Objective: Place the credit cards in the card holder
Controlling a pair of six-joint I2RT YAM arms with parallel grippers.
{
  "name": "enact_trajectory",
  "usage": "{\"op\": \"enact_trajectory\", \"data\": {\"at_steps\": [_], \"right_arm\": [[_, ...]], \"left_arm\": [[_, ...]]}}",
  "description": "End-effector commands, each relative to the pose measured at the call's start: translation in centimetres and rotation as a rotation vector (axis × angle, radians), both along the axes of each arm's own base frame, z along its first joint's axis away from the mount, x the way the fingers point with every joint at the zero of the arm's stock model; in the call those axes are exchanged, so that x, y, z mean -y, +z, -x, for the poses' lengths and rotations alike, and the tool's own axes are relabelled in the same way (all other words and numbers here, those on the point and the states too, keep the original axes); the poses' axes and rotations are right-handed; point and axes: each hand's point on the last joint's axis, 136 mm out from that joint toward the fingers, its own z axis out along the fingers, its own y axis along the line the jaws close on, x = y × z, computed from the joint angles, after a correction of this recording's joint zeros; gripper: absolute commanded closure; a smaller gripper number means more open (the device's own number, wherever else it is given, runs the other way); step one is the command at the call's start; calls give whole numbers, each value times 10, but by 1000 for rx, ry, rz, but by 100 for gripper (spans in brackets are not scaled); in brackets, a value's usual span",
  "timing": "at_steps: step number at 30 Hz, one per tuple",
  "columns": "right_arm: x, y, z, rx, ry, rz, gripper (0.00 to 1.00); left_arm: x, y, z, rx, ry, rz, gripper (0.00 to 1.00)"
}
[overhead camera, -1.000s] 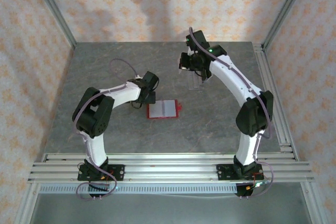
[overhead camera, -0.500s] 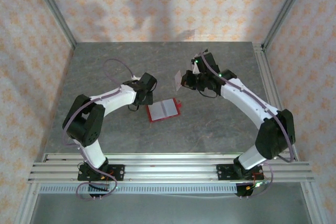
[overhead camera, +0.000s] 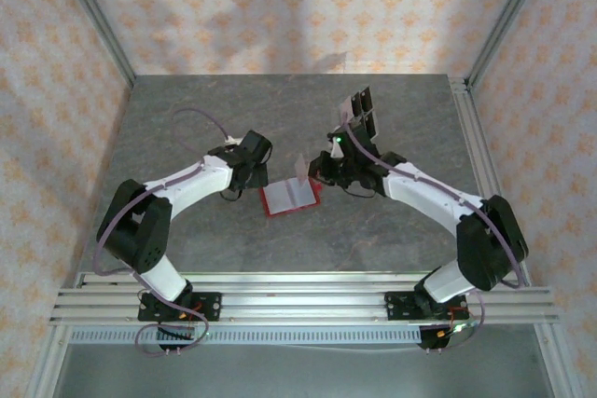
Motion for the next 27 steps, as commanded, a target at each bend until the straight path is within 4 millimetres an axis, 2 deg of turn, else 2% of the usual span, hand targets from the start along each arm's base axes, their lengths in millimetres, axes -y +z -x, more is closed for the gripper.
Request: {"op": "enact_trajectory", "data": {"at_steps": [1, 5, 9, 18, 24, 25, 27], "right_arm": [[-9, -27, -1, -15, -9, 9, 100], [-12, -60, 0, -52, -11, 40, 100], [-10, -80, 3, -78, -14, 54, 100], [-4, -97, 8, -96, -18, 78, 100], [-2, -103, 5, -82, -17, 102, 100], [-2, -103, 5, -82, -15, 103, 98], [-2, -102, 3, -81, -13, 101, 86]], "left_arm": [[-1, -4, 5, -10, 19, 4, 0], [2, -8, 6, -19, 9, 4, 0], [4, -11, 7, -22, 3, 3, 0], [8, -19, 12, -35, -17, 4, 0], [13, -25, 25, -50, -42, 7, 0], [15, -26, 28, -53, -47, 10, 0], [18, -28, 33, -53, -59, 11, 0]]}}
